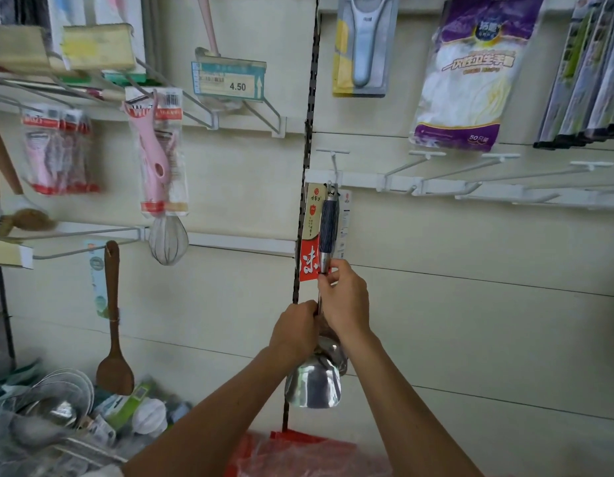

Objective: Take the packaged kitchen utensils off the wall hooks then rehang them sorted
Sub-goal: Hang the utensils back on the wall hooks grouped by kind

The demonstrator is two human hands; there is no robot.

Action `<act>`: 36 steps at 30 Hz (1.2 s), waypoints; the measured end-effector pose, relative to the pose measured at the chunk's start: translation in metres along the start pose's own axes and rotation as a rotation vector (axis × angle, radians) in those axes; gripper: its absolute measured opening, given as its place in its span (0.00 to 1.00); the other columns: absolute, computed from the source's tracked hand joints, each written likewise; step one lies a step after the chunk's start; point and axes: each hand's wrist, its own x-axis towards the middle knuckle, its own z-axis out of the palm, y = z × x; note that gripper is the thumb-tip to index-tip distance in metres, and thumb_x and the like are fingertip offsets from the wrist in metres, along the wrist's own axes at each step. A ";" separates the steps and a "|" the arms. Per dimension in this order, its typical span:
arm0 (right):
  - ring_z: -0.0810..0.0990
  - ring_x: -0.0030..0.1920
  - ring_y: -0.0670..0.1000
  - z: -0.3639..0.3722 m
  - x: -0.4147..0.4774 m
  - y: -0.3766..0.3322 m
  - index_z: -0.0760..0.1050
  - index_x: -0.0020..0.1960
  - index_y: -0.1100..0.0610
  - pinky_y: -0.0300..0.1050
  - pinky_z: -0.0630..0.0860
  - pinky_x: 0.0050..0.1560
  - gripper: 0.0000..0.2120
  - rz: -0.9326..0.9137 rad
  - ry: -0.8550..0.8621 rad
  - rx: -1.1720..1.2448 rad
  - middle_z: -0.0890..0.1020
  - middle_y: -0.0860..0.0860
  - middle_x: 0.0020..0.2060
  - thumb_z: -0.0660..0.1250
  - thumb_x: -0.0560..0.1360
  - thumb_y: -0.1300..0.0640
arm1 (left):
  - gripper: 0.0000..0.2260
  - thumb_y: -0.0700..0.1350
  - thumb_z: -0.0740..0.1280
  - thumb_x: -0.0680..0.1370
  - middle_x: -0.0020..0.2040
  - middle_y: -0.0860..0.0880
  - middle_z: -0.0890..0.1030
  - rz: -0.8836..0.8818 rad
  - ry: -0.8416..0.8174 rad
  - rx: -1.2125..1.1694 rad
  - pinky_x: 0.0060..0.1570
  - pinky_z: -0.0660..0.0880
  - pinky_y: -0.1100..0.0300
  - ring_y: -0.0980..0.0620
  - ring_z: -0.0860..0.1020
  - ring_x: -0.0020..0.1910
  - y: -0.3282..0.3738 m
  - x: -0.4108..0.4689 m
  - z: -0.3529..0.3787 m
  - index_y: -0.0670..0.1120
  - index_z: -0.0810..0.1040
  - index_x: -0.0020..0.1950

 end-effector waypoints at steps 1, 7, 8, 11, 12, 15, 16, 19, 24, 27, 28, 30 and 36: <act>0.83 0.50 0.50 0.001 0.003 0.002 0.76 0.64 0.55 0.44 0.80 0.50 0.15 -0.002 0.000 0.001 0.84 0.50 0.54 0.67 0.80 0.52 | 0.11 0.43 0.58 0.83 0.45 0.43 0.83 -0.013 -0.003 -0.007 0.50 0.79 0.51 0.45 0.80 0.41 0.000 0.003 0.001 0.41 0.78 0.49; 0.83 0.48 0.49 0.011 0.014 0.011 0.76 0.62 0.55 0.44 0.80 0.49 0.13 -0.006 0.001 0.000 0.84 0.49 0.52 0.67 0.80 0.51 | 0.07 0.44 0.59 0.83 0.45 0.47 0.81 -0.029 -0.021 0.006 0.44 0.73 0.62 0.51 0.75 0.38 -0.002 0.019 0.008 0.46 0.73 0.46; 0.83 0.48 0.49 0.012 0.015 0.012 0.76 0.62 0.54 0.46 0.81 0.50 0.13 -0.009 0.004 -0.002 0.84 0.48 0.52 0.67 0.80 0.51 | 0.06 0.44 0.60 0.83 0.46 0.47 0.81 -0.022 -0.023 0.009 0.45 0.73 0.63 0.53 0.75 0.38 -0.003 0.022 0.010 0.47 0.73 0.47; 0.84 0.49 0.49 0.012 0.017 0.016 0.76 0.62 0.53 0.47 0.82 0.50 0.12 -0.015 0.001 -0.013 0.84 0.47 0.52 0.67 0.80 0.51 | 0.05 0.44 0.61 0.83 0.46 0.48 0.81 -0.026 -0.029 -0.038 0.42 0.70 0.68 0.57 0.72 0.35 -0.001 0.024 0.013 0.47 0.74 0.48; 0.83 0.49 0.49 0.010 0.017 0.017 0.76 0.62 0.53 0.47 0.82 0.50 0.12 -0.017 -0.001 -0.016 0.84 0.47 0.51 0.67 0.80 0.51 | 0.06 0.44 0.61 0.83 0.45 0.49 0.80 -0.038 -0.026 -0.073 0.40 0.68 0.69 0.57 0.72 0.34 -0.001 0.024 0.012 0.46 0.75 0.48; 0.83 0.48 0.49 0.007 0.015 0.015 0.75 0.63 0.53 0.46 0.82 0.47 0.14 -0.017 0.003 -0.017 0.83 0.48 0.50 0.68 0.79 0.50 | 0.08 0.43 0.63 0.81 0.45 0.48 0.81 -0.083 0.000 -0.211 0.41 0.70 0.68 0.55 0.76 0.38 -0.002 0.018 0.007 0.42 0.79 0.54; 0.82 0.48 0.48 0.006 0.010 0.012 0.74 0.64 0.52 0.46 0.81 0.46 0.16 -0.017 0.022 -0.018 0.83 0.48 0.51 0.68 0.79 0.48 | 0.10 0.44 0.65 0.81 0.47 0.46 0.82 -0.094 0.006 -0.256 0.44 0.72 0.67 0.54 0.78 0.41 -0.004 0.012 0.004 0.41 0.79 0.58; 0.80 0.49 0.48 0.011 -0.017 0.005 0.72 0.66 0.52 0.41 0.77 0.44 0.17 -0.041 0.147 -0.019 0.79 0.49 0.56 0.66 0.80 0.48 | 0.22 0.50 0.69 0.78 0.61 0.45 0.81 -0.118 -0.007 -0.349 0.54 0.74 0.64 0.51 0.80 0.55 -0.023 -0.014 -0.012 0.42 0.75 0.68; 0.78 0.58 0.51 0.056 -0.082 -0.024 0.72 0.68 0.55 0.46 0.76 0.53 0.18 -0.144 0.179 0.022 0.76 0.51 0.62 0.65 0.80 0.50 | 0.30 0.60 0.64 0.78 0.74 0.49 0.70 -0.073 0.010 -0.201 0.68 0.64 0.62 0.52 0.69 0.71 -0.094 -0.073 -0.064 0.48 0.66 0.76; 0.75 0.65 0.53 0.097 -0.120 -0.058 0.70 0.70 0.56 0.46 0.72 0.61 0.21 -0.232 0.064 0.028 0.75 0.52 0.66 0.62 0.81 0.47 | 0.30 0.63 0.62 0.78 0.74 0.50 0.69 -0.104 0.045 -0.044 0.71 0.63 0.57 0.50 0.68 0.72 -0.156 -0.114 -0.121 0.50 0.65 0.76; 0.74 0.66 0.53 0.111 -0.134 -0.072 0.70 0.71 0.56 0.46 0.71 0.62 0.22 -0.259 0.026 0.031 0.75 0.52 0.66 0.61 0.81 0.46 | 0.30 0.64 0.62 0.78 0.72 0.49 0.71 -0.123 0.054 0.005 0.71 0.65 0.56 0.48 0.70 0.70 -0.179 -0.131 -0.142 0.50 0.67 0.75; 0.73 0.67 0.54 0.144 -0.164 -0.097 0.70 0.72 0.57 0.48 0.71 0.64 0.25 -0.308 -0.053 0.048 0.74 0.53 0.68 0.58 0.81 0.44 | 0.33 0.69 0.61 0.76 0.69 0.47 0.75 -0.166 0.083 0.112 0.69 0.68 0.53 0.46 0.73 0.67 -0.226 -0.170 -0.188 0.49 0.70 0.73; 0.73 0.68 0.60 0.259 -0.262 -0.182 0.72 0.70 0.62 0.52 0.69 0.68 0.29 -0.417 -0.216 0.178 0.75 0.61 0.67 0.57 0.79 0.43 | 0.35 0.68 0.60 0.75 0.71 0.46 0.73 -0.351 0.159 0.370 0.70 0.63 0.56 0.46 0.70 0.70 -0.332 -0.321 -0.319 0.46 0.69 0.74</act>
